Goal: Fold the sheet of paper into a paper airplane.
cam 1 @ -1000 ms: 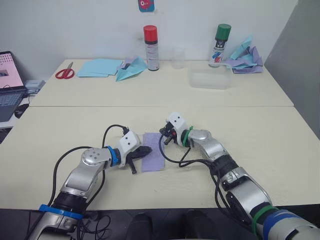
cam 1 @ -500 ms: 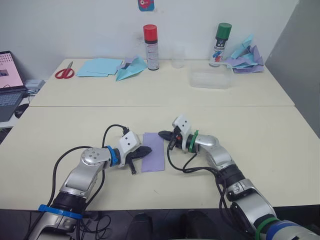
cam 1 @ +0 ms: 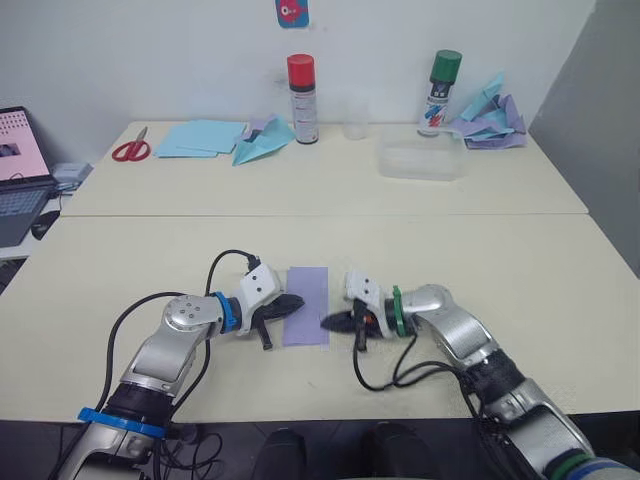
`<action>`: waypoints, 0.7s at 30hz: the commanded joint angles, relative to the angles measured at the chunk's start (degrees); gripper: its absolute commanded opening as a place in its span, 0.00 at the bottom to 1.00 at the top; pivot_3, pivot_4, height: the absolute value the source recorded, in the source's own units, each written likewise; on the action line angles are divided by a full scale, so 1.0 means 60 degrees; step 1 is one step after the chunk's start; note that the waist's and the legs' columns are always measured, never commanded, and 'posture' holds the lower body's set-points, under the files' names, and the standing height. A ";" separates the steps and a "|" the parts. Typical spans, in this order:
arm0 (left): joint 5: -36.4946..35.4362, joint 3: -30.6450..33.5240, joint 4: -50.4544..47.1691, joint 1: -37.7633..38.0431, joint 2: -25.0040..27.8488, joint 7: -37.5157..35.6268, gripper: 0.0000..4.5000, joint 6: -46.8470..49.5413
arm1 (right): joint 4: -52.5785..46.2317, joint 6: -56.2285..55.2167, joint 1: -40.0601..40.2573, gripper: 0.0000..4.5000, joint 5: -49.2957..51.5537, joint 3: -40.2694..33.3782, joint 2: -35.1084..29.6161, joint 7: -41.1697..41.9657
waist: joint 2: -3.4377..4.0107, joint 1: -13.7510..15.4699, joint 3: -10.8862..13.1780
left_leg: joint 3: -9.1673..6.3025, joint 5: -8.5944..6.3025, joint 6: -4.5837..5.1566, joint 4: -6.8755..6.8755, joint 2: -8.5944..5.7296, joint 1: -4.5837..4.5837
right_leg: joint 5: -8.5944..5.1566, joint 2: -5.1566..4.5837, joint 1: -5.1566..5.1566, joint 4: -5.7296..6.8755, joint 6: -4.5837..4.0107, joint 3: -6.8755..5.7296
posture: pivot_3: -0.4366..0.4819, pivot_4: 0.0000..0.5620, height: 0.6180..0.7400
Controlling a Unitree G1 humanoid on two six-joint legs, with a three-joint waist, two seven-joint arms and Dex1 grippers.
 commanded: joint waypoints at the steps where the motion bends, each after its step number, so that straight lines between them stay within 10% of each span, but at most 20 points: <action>1: 0.0496 -0.0531 0.0571 0.0275 0.0108 -0.0253 0.00 0.0187 | -0.0563 0.1827 0.0519 0.01 0.0482 0.0781 -0.0422 0.0731 | -0.0001 -0.0001 -0.0014 | -0.0002 0.0000 0.0000 0.0000 0.0001 0.0007 | 0.0000 0.0001 0.0005 0.0001 0.0000 -0.0001 | 0.48 0.27 1.00; 14: 0.0478 -0.0423 0.1099 -0.0042 -0.0083 -0.0326 0.00 -0.0267 | -0.1474 0.1747 -0.0064 0.01 0.1646 -0.1590 0.0006 -0.0853 | -0.0004 0.0003 -0.0038 | -0.0011 -0.0004 -0.0006 0.0000 -0.0003 -0.0003 | -0.0014 0.0002 0.0007 -0.0006 -0.0018 -0.0015 | 0.48 0.27 1.00; 21: 0.0405 -0.0191 0.1226 -0.0164 -0.0275 -0.0173 0.00 -0.0534 | -0.0296 0.0710 -0.0241 0.01 0.0446 -0.0864 0.0846 -0.2342 | -0.0003 0.0029 -0.0036 | -0.0013 -0.0004 -0.0006 -0.0001 -0.0006 -0.0007 | -0.0014 0.0002 0.0004 -0.0005 -0.0017 -0.0017 | 0.48 0.27 1.00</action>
